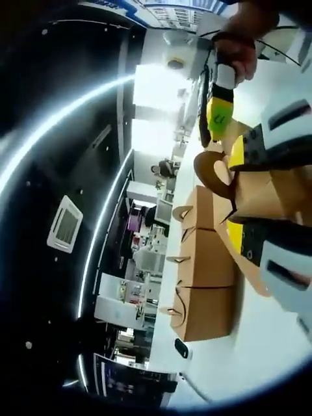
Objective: Pick up one paper box from the group, open the paper box, and remove the item inside
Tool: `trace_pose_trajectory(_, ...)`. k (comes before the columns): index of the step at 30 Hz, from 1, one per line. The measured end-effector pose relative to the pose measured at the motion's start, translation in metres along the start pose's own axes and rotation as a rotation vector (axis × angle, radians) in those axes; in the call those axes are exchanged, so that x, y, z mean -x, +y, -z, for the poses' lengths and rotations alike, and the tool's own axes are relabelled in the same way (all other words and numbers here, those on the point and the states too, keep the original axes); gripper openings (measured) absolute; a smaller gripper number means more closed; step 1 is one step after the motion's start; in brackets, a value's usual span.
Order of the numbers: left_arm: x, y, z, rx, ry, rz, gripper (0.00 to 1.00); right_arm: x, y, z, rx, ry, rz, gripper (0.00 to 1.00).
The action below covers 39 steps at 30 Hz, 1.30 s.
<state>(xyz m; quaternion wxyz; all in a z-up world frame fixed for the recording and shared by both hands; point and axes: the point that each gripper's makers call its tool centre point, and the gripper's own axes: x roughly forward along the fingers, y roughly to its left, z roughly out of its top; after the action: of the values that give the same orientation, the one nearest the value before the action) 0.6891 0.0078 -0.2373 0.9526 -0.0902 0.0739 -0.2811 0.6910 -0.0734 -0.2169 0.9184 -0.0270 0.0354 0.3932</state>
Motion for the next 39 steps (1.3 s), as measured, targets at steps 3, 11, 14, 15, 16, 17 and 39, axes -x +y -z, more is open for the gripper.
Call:
trace_pose_trajectory(3, 0.000, 0.000, 0.000, 0.003, -0.003, 0.002, 0.30, -0.004, 0.004, 0.005, -0.079, 0.009, -0.028, 0.27)
trace_pose_trajectory(11, 0.001, -0.001, 0.000, -0.006, 0.010, -0.013, 0.28, 0.000, 0.006, 0.007, -0.125, 0.045, -0.058, 0.27)
trace_pose_trajectory(14, 0.002, -0.002, 0.000, 0.000, 0.019, -0.007, 0.28, -0.001, 0.006, 0.009, -0.153, 0.045, -0.065, 0.27)
trace_pose_trajectory(15, 0.002, -0.002, 0.000, 0.003, 0.023, -0.004, 0.28, 0.000, 0.006, 0.009, -0.155, 0.048, -0.067, 0.27)
trace_pose_trajectory(16, 0.002, -0.003, 0.000, 0.004, 0.027, -0.002, 0.28, -0.001, 0.006, 0.009, -0.156, 0.053, -0.071, 0.26)
trace_pose_trajectory(17, 0.003, -0.003, 0.001, 0.004, 0.030, 0.000, 0.28, -0.001, 0.006, 0.009, -0.154, 0.057, -0.073, 0.26)
trace_pose_trajectory(39, 0.018, -0.024, 0.007, -0.158, 0.146, 0.105, 0.29, 0.018, 0.016, 0.013, 0.003, 0.139, -0.080, 0.24)
